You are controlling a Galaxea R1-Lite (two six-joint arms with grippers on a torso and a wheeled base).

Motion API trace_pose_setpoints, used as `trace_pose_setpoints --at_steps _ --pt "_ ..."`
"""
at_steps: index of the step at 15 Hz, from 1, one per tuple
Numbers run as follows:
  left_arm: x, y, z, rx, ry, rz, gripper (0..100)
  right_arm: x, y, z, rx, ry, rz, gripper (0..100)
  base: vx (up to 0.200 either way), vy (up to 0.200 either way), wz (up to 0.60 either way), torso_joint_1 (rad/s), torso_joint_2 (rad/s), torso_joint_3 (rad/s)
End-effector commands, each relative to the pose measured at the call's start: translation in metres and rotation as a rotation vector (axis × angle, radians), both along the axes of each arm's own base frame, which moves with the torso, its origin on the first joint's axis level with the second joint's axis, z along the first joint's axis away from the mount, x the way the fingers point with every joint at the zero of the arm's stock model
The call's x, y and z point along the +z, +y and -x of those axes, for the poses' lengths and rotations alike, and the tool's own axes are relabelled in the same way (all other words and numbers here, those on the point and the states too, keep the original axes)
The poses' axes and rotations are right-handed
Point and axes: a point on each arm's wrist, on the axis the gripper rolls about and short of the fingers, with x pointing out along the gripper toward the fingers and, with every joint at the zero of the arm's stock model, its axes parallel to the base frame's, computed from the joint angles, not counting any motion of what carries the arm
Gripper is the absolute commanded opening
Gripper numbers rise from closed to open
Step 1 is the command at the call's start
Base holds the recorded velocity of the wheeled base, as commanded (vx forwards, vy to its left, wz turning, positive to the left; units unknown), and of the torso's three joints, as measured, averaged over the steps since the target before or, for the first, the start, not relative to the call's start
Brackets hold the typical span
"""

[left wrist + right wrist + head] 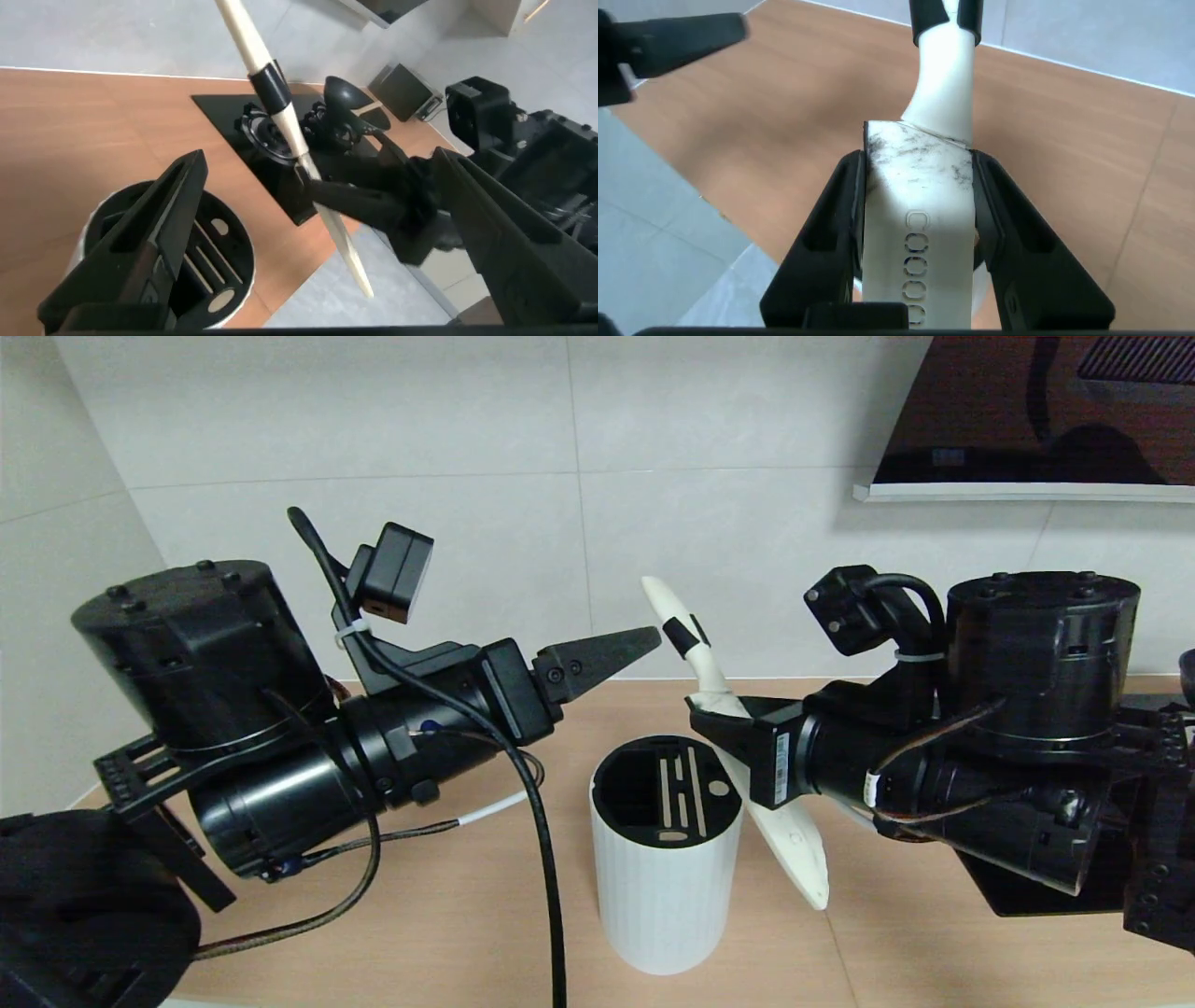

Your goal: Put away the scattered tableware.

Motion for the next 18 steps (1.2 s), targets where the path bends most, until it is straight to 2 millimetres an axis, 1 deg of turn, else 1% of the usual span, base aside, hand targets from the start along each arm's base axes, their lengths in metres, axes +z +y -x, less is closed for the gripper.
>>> trace_pose_setpoints --at_steps 1,7,11,14,18 --pt "-0.01 -0.005 -0.004 -0.006 0.018 -0.012 100 0.0 0.005 0.006 0.026 0.006 -0.005 0 0.0 0.0 0.0 0.0 0.0 0.0" --pt "-0.02 -0.018 -0.008 -0.022 0.033 -0.014 100 -0.004 0.011 0.014 0.058 0.017 0.001 0 0.0 0.0 0.0 0.0 0.0 0.0" --pt "-0.021 -0.022 -0.013 -0.023 0.052 0.05 100 -0.005 0.016 0.02 0.082 0.024 -0.002 0 0.0 0.0 0.0 0.0 0.0 0.0" --pt "-0.026 -0.026 -0.017 -0.023 0.075 0.051 100 -0.005 0.018 0.022 0.089 0.034 -0.011 0 0.0 0.0 0.0 0.0 0.0 0.0" --pt "-0.026 -0.026 -0.016 -0.026 0.074 0.052 100 -0.007 0.02 0.023 0.098 0.038 -0.006 0 0.0 0.0 0.0 0.0 0.0 0.0"
